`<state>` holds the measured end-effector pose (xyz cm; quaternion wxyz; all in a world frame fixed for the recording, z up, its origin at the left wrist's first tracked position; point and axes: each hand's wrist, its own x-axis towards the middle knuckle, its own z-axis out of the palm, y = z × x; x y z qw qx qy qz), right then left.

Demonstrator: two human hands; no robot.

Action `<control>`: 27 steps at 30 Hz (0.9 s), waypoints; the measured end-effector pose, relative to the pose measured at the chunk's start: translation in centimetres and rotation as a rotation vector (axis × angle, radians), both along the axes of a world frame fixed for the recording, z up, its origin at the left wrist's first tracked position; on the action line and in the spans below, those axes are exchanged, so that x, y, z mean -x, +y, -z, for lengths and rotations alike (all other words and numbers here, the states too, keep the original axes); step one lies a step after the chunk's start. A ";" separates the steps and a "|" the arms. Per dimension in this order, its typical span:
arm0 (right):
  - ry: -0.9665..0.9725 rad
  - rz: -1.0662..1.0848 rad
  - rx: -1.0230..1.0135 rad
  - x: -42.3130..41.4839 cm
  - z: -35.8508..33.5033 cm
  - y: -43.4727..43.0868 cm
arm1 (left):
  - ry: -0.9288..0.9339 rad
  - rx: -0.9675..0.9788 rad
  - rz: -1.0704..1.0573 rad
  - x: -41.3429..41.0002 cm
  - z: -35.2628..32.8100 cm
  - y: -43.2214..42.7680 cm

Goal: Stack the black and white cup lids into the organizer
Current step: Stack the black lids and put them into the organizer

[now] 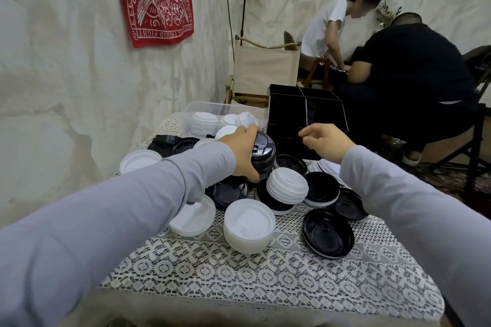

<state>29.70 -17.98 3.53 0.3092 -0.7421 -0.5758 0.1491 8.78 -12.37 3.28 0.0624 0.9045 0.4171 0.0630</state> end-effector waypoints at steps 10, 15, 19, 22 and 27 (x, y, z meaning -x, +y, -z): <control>-0.701 -0.020 0.344 -2.9 3.8 -2.2 | -0.014 0.036 -0.012 0.0 0.1 0.2; -0.686 0.015 0.234 -2.3 4.4 -1.8 | -0.026 0.052 -0.002 -0.1 0.4 -0.1; -0.586 0.075 0.193 -2.2 3.7 -2.1 | -0.029 0.054 -0.001 0.0 0.4 -0.1; -0.599 0.108 0.166 -2.4 3.2 -2.2 | -0.024 0.049 -0.008 0.0 0.5 0.0; -0.633 0.142 0.149 -2.4 2.7 -2.6 | -0.019 0.049 -0.013 0.0 0.6 0.1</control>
